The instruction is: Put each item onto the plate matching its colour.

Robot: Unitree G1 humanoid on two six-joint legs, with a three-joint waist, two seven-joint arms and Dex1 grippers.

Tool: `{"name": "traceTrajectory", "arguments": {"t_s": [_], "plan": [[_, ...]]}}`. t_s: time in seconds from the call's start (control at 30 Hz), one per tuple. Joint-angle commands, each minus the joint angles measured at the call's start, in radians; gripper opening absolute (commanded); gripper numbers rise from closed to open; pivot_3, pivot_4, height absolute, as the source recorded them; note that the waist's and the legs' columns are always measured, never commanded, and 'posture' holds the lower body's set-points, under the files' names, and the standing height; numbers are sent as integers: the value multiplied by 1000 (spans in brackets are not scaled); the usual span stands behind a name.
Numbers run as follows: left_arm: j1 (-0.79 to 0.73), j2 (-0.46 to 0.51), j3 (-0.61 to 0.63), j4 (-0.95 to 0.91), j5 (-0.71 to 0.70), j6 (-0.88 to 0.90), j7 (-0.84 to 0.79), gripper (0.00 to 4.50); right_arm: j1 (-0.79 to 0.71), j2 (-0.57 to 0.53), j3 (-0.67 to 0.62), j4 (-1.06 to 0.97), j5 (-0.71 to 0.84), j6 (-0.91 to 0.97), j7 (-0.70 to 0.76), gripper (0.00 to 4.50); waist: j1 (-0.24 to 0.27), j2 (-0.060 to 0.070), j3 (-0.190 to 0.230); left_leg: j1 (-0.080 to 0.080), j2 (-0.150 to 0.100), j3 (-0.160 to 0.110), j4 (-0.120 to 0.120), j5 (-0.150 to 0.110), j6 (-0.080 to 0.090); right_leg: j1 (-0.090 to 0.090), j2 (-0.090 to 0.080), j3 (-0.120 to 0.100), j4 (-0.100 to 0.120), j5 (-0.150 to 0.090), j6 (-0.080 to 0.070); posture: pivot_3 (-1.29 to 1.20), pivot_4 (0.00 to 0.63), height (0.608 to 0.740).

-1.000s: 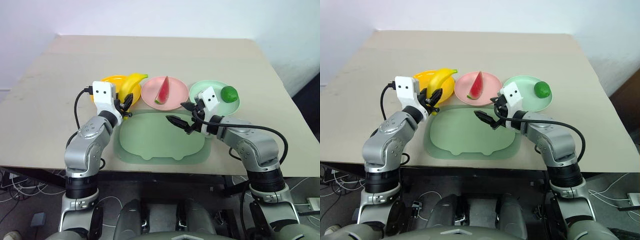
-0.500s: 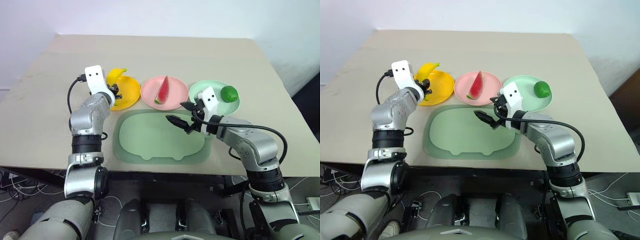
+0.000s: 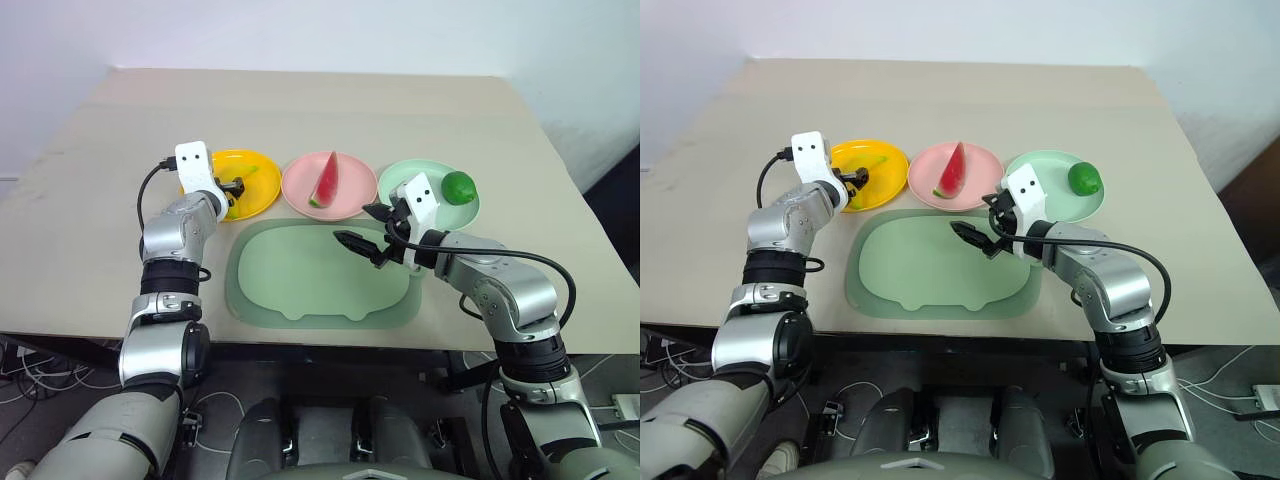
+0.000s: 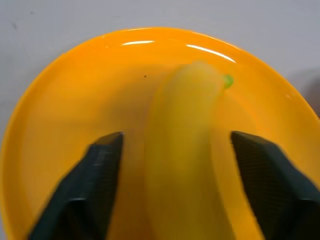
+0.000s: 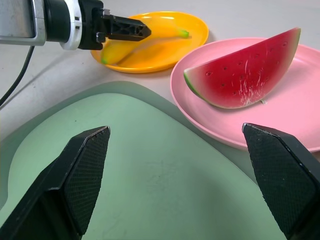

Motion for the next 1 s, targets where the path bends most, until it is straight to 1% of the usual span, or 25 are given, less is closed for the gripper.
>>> {"name": "traceTrajectory", "arguments": {"t_s": [0.03, 0.23, 0.37, 0.47, 0.57, 0.67, 0.73, 0.77, 0.83, 0.93, 1.0], "plan": [[64, 31, -42, -154, -2, 33, -76, 4464, -22, 2, -14, -12, -2, -25, 0, 4500, -1, 0, 0, 0, 0, 0, 0, 0, 0, 0, 0, 0, 0, 0, 0, 0, 150, 695], [245, 70, -62, -465, -54, 56, -209, 4464, -17, 14, -32, -9, 5, -33, -6, 4500, -2, 0, 0, 0, 0, 0, 0, 0, 0, 0, 0, 0, 0, 0, 0, 0, 150, 695], [424, 110, -69, -688, -88, -26, -327, 4464, -2, 24, -56, -21, 25, -44, -4, 4500, -1, 0, 0, 0, 0, 0, 0, 0, 0, 0, 0, 1, 0, 0, 0, 0, 150, 695], [545, 136, -40, -802, -145, -79, -428, 4464, 17, 32, -79, -40, 47, -61, 3, 4500, 2, 0, 0, 0, 0, 0, 0, 0, 0, 0, 0, 1, 0, 0, 0, 0, 150, 695], [668, 178, -15, -889, -226, -136, -575, 4464, 40, 36, -95, -51, 59, -84, 6, 4500, 3, 0, 0, 0, 1, 0, 0, 0, 0, 0, 0, 0, 0, 0, 0, 0, 150, 695], [778, 214, 41, -907, -289, -196, -686, 4464, 70, 29, -110, -59, 69, -117, 18, 4500, 2, 1, 0, 0, 1, 0, 0, 0, 0, 0, 0, 1, 0, 0, -1, 0, 150, 695], [816, 227, 78, -883, -313, -234, -725, 4464, 90, 20, -118, -60, 71, -142, 32, 4500, 3, 1, 0, 0, 1, 0, 0, 0, 0, 0, 0, 0, 0, 0, -1, 0, 150, 695], [834, 230, 93, -860, -311, -288, -757, 4464, 106, 13, -126, -70, 76, -162, 47, 4500, 5, 1, 0, 0, 1, 0, 0, 0, 0, 0, 0, 0, 0, 0, -1, 0, 150, 695], [853, 231, 102, -829, -299, -367, -799, 4464, 129, 3, -137, -80, 83, -189, 69, 4500, 7, 1, 0, 0, 1, 0, 0, -1, 0, 0, -1, 0, 0, 0, -1, 0, 150, 695], [866, 220, 119, -801, -333, -384, -822, 4464, 175, -25, -141, -108, 102, -196, 106, 4500, 8, 1, 0, 0, 1, 0, 0, -2, 2, 0, -2, 0, -1, 0, -1, 0, 150, 695], [870, 219, 101, -782, -306, -411, -817, 4464, 194, -52, -121, -133, 100, -189, 125, 4500, 6, 1, 0, 0, 2, 0, 0, -4, 5, 0, -2, 0, -2, 0, -1, 0, 150, 695]]}}
